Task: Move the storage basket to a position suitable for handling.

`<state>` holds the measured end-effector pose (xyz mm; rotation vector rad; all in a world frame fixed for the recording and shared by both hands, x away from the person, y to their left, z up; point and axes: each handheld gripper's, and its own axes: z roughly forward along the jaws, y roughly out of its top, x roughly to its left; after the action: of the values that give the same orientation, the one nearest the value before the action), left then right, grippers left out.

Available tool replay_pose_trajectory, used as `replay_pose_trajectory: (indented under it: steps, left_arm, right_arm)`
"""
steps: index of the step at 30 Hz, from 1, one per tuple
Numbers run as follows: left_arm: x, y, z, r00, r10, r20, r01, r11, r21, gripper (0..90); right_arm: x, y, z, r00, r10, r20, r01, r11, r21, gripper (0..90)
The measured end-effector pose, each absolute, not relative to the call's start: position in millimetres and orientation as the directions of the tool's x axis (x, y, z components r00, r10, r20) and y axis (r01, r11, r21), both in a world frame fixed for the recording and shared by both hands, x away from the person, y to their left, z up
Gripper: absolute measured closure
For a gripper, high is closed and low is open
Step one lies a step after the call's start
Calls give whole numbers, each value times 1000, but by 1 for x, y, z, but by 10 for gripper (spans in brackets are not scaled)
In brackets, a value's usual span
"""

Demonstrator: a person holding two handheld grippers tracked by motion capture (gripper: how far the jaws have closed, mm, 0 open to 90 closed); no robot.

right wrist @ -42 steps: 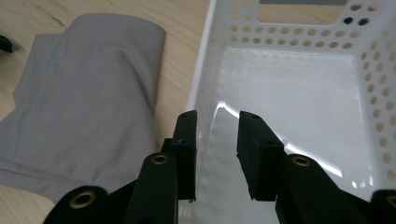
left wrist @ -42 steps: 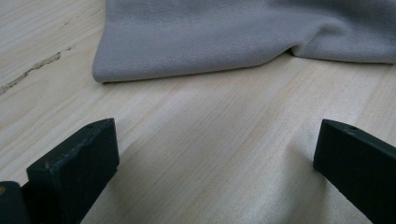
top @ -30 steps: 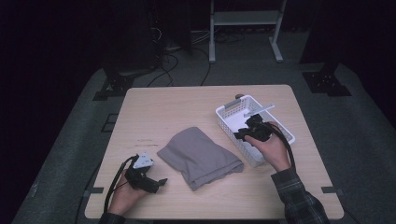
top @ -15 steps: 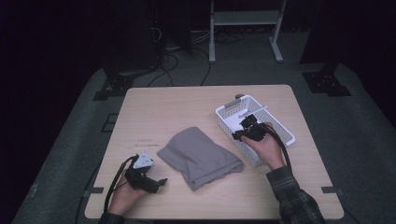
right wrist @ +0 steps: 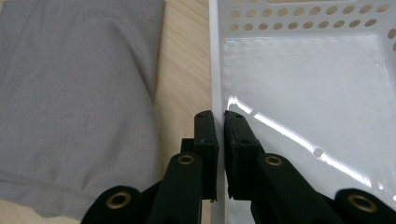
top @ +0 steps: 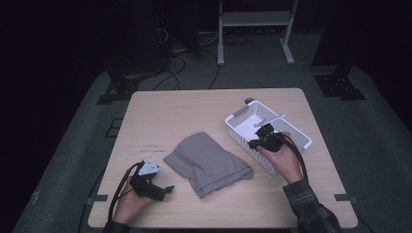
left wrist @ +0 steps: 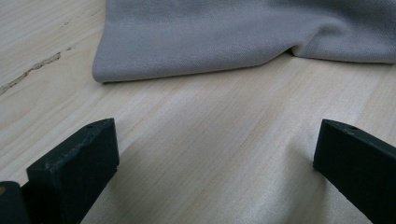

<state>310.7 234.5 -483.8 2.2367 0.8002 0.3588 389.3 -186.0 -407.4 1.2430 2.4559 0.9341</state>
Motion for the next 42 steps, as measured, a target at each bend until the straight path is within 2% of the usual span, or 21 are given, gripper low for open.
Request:
replay_pose_trajectory:
  steps: [13,20,42]
  left_arm:
    - [311,234,-484,768,641,15,440,-544,714,0]
    - [311,234,-484,768,641,15,440,-544,714,0]
    - [310,234,-484,767,642,14,441,-542,715,0]
  right_arm:
    - [370,-191,-408,-592,802,81,647,413,641,826]
    - [366,-189,-400,-581,811,74,633,393,667,704]
    - [356,-153,-379,-645,764,39,541,420,728,447]
